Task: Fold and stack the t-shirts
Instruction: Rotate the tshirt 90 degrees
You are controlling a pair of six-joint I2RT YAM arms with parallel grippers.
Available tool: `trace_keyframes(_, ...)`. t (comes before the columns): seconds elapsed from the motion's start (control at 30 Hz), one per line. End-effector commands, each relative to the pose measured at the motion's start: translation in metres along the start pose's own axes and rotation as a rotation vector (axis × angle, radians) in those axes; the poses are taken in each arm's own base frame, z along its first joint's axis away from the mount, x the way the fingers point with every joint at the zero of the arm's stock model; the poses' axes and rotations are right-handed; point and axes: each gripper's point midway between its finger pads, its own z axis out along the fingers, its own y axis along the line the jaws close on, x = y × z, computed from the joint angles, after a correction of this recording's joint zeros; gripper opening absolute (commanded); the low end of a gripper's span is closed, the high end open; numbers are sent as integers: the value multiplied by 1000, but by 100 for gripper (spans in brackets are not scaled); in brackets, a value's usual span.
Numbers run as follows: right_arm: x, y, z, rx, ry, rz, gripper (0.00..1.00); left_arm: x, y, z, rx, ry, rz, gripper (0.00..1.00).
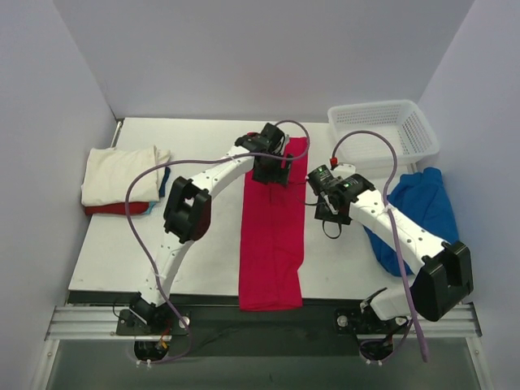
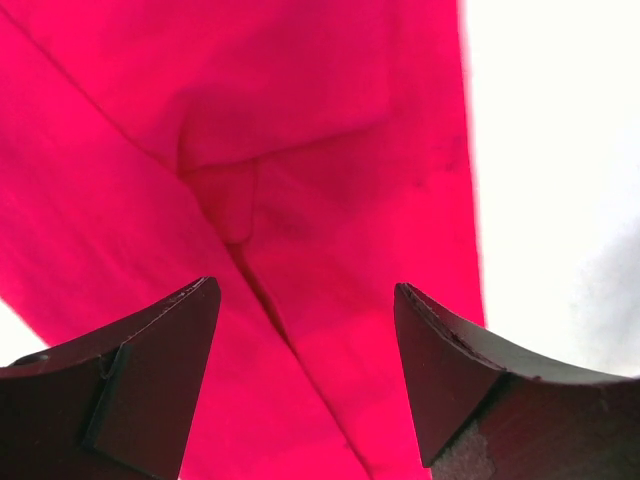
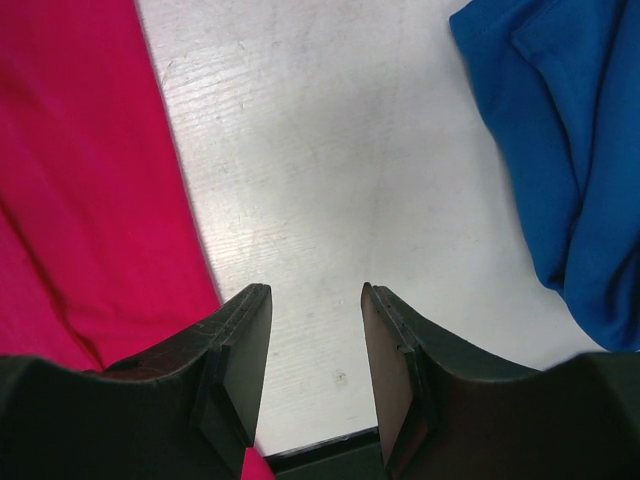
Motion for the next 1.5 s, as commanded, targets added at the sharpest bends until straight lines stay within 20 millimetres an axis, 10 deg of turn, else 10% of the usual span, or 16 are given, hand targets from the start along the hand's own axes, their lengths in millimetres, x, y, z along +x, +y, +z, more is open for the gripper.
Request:
trace_keyframes(0.0,5,-15,-6,26,12,15,42,23,21,23,-102,82,-72,81)
trace_keyframes(0.43,13,-7,2,6,65,-32,42,36,60,63,-293,144,-163,81)
trace_keyframes(0.73,14,6,10,-12,108,-101,42,-22,100,79,-165,-7,-290,81)
trace_keyframes(1.0,6,19,11,-36,112,-127,42,-78,92,82,93,-163,-255,82)
trace_keyframes(1.13,-3,27,8,-44,80,-145,42,-95,82,60,142,-219,-173,82)
trace_keyframes(1.47,9,29,22,-43,68,-88,39,-117,106,-81,4,-339,-122,86)
